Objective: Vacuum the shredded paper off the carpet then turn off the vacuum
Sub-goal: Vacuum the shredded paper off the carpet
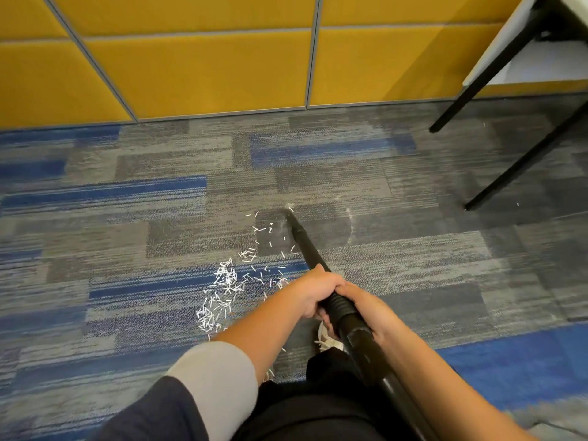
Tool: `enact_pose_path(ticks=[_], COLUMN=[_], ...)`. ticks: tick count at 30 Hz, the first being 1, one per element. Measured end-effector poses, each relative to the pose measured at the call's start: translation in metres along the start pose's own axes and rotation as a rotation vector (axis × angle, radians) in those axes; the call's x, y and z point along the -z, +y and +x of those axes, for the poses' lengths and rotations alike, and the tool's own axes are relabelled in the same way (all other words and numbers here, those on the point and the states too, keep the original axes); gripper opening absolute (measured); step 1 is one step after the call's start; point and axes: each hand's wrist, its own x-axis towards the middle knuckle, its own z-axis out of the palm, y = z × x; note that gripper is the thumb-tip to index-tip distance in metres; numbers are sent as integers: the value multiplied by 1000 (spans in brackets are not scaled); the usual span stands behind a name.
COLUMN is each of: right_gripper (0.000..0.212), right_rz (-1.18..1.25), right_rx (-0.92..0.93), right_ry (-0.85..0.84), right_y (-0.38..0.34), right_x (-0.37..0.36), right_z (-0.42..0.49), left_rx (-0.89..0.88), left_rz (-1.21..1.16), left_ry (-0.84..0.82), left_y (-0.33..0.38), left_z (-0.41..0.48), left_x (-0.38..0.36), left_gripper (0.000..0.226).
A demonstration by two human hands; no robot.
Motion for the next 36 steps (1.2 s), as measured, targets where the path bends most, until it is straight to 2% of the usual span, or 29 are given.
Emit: enact_pose_path(ticks=[3,7,12,26,36], right_gripper=[23,22,13,15,21], right_rz=[13,-26,-142,-322,-243], right_rx=[20,48,68,8,21], right_ry=[29,31,-6,-135,-95], right_y=[1,1,3,18,16], right_x=[10,9,-10,-64,-44], right_z=[-3,-1,3,16,12], left_rx=[-10,-12,-17,-40,-70], left_rz=[22,-23,-36,-193,-84], left_ry=[-60,-80,9,160,94], left_y=[1,2,-5,-32,-22], left_z=[3,-4,-7,-26,-20], left_x=[-11,-11,10,68,50], left_gripper=[76,39,56,59,54])
